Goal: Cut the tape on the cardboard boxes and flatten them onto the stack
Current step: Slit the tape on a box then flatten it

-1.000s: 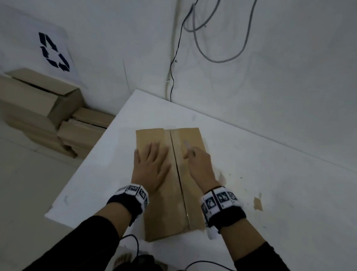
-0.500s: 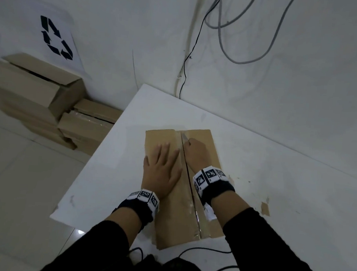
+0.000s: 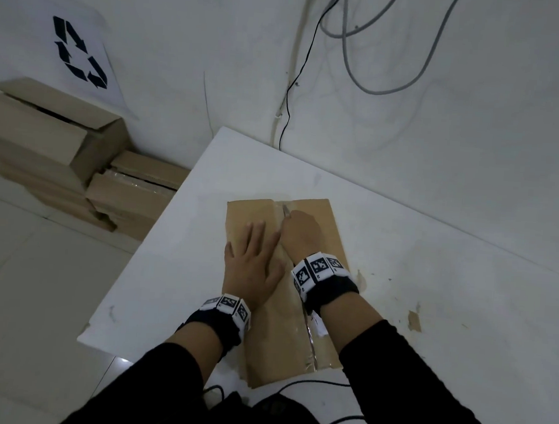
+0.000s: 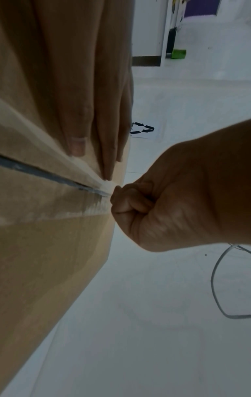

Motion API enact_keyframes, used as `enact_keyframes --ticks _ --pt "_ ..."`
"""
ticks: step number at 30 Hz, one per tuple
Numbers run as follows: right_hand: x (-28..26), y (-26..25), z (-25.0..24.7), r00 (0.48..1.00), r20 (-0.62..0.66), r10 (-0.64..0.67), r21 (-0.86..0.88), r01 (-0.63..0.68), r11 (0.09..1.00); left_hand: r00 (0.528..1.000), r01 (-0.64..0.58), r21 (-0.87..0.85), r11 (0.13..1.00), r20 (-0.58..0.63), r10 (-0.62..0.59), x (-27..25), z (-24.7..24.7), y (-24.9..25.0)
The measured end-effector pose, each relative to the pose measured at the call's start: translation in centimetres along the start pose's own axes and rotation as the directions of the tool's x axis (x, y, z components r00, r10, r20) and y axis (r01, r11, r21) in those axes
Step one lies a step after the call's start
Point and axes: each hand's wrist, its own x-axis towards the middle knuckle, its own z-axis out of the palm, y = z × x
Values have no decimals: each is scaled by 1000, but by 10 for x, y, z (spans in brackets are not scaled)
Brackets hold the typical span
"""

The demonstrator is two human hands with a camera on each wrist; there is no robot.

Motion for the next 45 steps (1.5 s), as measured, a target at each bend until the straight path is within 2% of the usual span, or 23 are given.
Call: enact_keyframes --ticks 4,11,17,24,29,32,36,39,45 --pt "1 -3 -4 999 23 47 5 -47 999 1000 -6 11 1000 6 6 0 -1 0" --pt "-14 0 -2 995 90 52 -84 -45 995 1000 4 23 1000 30 -5 1 -1 0" --pt "-25 5 -12 998 64 27 -126 -19 992 1000 9 3 1000 3 -9 0 0 1" --pt "-88 24 -5 991 110 70 -256 -40 966 1000 -4 7 1000 -15 5 0 -3 3" --pt "-143 56 5 971 211 112 -315 -41 948 999 21 -6 1000 -36 -21 1 0 5" --pt "-167 66 13 965 173 198 -393 -116 912 999 16 19 1000 -37 -15 1 4 4" --pt "-197 80 13 944 186 272 -379 -187 906 999 34 11 999 -27 -34 2 4 4" --pt "-220 91 15 945 159 286 -414 -199 888 999 35 10 999 -17 -35 2 3 4" --pt "-236 95 19 955 120 271 -368 -211 906 999 32 30 999 16 -32 1 -5 3"
